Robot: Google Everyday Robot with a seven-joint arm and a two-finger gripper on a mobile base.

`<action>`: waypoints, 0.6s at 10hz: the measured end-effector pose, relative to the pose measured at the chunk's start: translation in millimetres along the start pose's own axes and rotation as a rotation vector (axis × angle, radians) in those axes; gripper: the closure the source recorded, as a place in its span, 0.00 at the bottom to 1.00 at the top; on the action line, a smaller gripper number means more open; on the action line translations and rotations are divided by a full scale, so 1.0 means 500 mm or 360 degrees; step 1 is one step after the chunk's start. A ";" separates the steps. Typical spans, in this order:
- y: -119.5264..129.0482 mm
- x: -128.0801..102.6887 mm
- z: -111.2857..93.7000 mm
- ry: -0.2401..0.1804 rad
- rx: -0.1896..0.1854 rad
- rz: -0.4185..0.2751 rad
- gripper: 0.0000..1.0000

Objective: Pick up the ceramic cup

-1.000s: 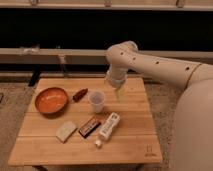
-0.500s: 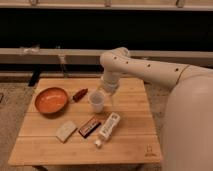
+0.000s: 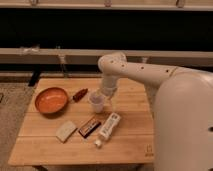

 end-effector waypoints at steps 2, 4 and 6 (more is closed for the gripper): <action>-0.001 -0.003 0.017 -0.0002 -0.0015 -0.0006 0.20; -0.008 -0.011 0.031 0.0019 -0.0027 -0.0015 0.22; -0.005 -0.007 0.035 0.0046 -0.0037 -0.0005 0.39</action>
